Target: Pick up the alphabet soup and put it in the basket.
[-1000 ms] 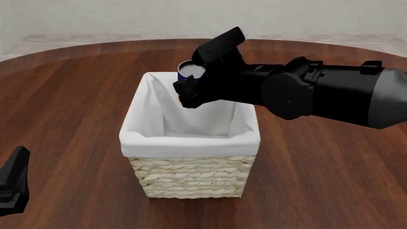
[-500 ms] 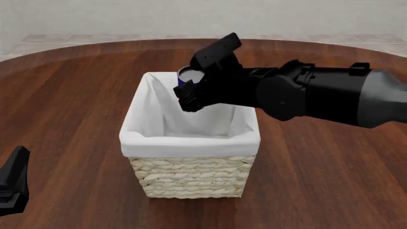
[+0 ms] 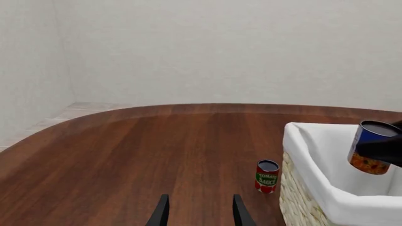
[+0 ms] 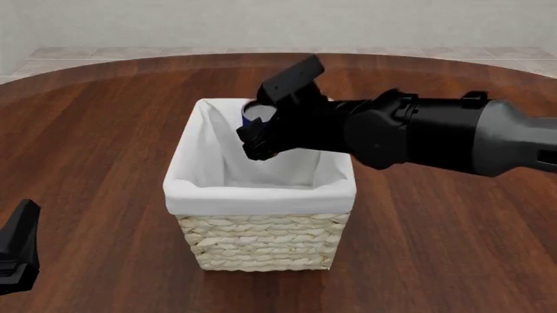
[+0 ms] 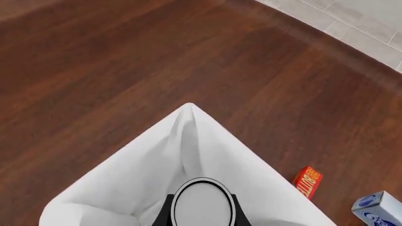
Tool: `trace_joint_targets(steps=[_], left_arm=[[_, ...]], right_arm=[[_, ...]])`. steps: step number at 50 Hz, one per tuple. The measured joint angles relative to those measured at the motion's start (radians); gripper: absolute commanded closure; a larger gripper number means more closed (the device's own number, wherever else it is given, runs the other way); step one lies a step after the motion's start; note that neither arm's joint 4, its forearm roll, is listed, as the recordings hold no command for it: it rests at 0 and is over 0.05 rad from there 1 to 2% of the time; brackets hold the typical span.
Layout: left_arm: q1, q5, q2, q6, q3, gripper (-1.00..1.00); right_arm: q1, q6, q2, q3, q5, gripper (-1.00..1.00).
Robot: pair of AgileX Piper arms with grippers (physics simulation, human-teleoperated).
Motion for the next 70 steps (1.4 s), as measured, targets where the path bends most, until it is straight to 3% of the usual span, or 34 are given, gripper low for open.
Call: trace_joint_targets(steps=[45,46,70], left_arm=[[0.0,0.0,0.0,0.001,0.0,-1.0],[0.0,0.0,0.0,0.001,0.0,-1.0],[0.0,0.0,0.0,0.003,0.0,-1.0]], right_arm=[[0.008,0.014,0.024,-0.002,0.001,1.0],[0.008,0.014,0.024,-0.002,0.001,-1.0],[0.012,0.038,0.023,-0.011,0.002,-1.0]])
